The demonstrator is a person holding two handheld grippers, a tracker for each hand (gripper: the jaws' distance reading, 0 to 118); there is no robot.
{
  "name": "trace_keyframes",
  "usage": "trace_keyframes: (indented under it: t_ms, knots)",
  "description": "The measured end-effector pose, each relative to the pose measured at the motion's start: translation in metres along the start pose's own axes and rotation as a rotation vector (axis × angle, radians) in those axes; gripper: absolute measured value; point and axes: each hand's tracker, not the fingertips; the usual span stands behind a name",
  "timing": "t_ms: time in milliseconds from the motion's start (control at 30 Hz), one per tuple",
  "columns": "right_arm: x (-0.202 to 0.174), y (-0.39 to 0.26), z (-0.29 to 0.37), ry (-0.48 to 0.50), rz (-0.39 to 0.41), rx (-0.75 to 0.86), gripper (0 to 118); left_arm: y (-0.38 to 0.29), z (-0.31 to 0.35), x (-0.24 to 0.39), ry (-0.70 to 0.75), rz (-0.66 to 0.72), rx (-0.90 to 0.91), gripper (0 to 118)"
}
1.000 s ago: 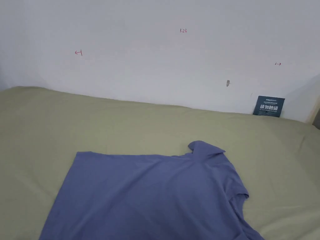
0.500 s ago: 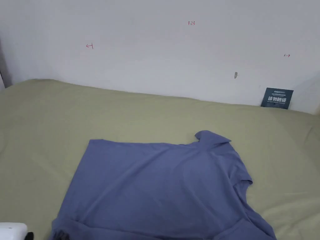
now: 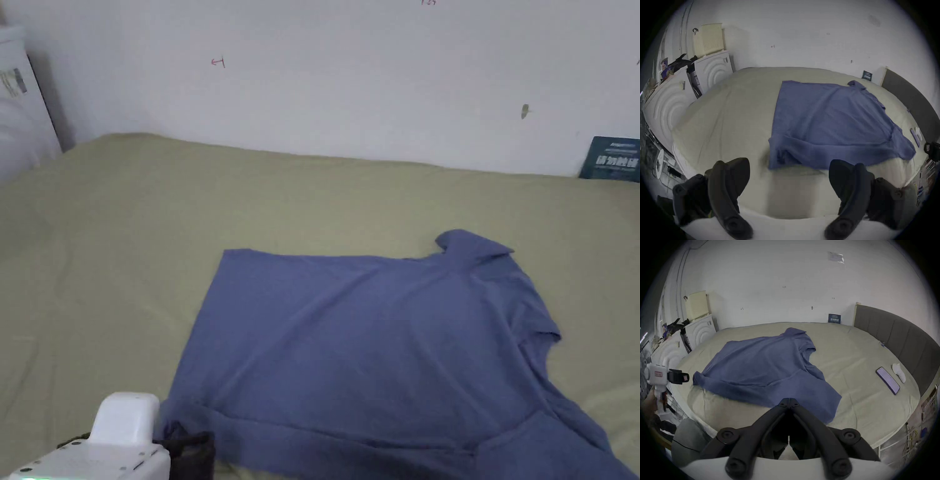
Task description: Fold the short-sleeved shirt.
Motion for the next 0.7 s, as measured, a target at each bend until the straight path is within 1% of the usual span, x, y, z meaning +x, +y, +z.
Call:
trace_keyframes:
  t_ms: [33,133,167,200,233,267,300,333,367,400,433,533,600,633,667,700]
  knots:
    - [0.004,0.004,-0.002,0.002,-0.010,-0.003,0,0.004,-0.008,-0.005,-0.007,0.008,0.008,104]
    - [0.016,0.007,-0.008,0.003,-0.040,-0.004,0,0.015,-0.039,-0.012,-0.017,0.036,-0.043,104]
    - [0.022,0.006,-0.012,0.001,-0.056,-0.005,0,0.015,-0.051,-0.014,-0.026,0.046,-0.076,104]
    - [0.027,0.005,-0.016,-0.006,-0.084,-0.009,0,0.014,-0.060,-0.014,-0.005,0.048,-0.089,103]
    - [0.033,0.003,-0.020,-0.008,-0.122,-0.012,0,0.015,-0.067,-0.013,0.005,0.050,-0.128,99]
    - [0.040,0.003,-0.024,-0.003,-0.157,-0.025,0,0.013,-0.067,-0.013,0.008,0.066,-0.116,90]
    - [0.047,0.002,-0.028,0.003,-0.181,-0.032,9,0.012,-0.067,-0.015,0.003,0.074,-0.102,70]
    - [0.054,0.001,-0.035,0.004,-0.172,-0.037,52,0.010,-0.064,-0.017,-0.008,0.079,-0.079,22]
    - [0.060,0.000,-0.044,-0.003,-0.166,-0.073,90,0.012,-0.057,-0.011,-0.012,0.085,-0.078,5]
    - [0.064,0.000,-0.052,-0.009,-0.162,-0.117,112,0.011,-0.054,-0.009,-0.012,0.096,-0.076,5]
    - [0.068,-0.003,-0.061,-0.013,-0.158,-0.129,113,0.010,-0.054,-0.008,-0.018,0.109,-0.081,5]
    - [0.075,-0.007,-0.082,-0.018,-0.155,-0.168,112,0.006,-0.049,-0.007,-0.030,0.087,-0.073,5]
    - [0.078,-0.012,-0.099,-0.031,-0.132,-0.203,109,0.004,-0.048,-0.010,-0.040,0.074,-0.071,5]
    - [0.079,-0.014,-0.108,-0.045,-0.114,-0.244,93,0.005,-0.051,-0.011,-0.044,0.077,-0.071,5]
    - [0.081,-0.011,-0.114,-0.047,-0.130,-0.296,60,0.005,-0.050,-0.013,-0.049,0.089,-0.071,5]
    - [0.081,-0.009,-0.115,-0.055,-0.135,-0.279,14,0.004,-0.048,-0.015,-0.057,0.101,-0.066,5]
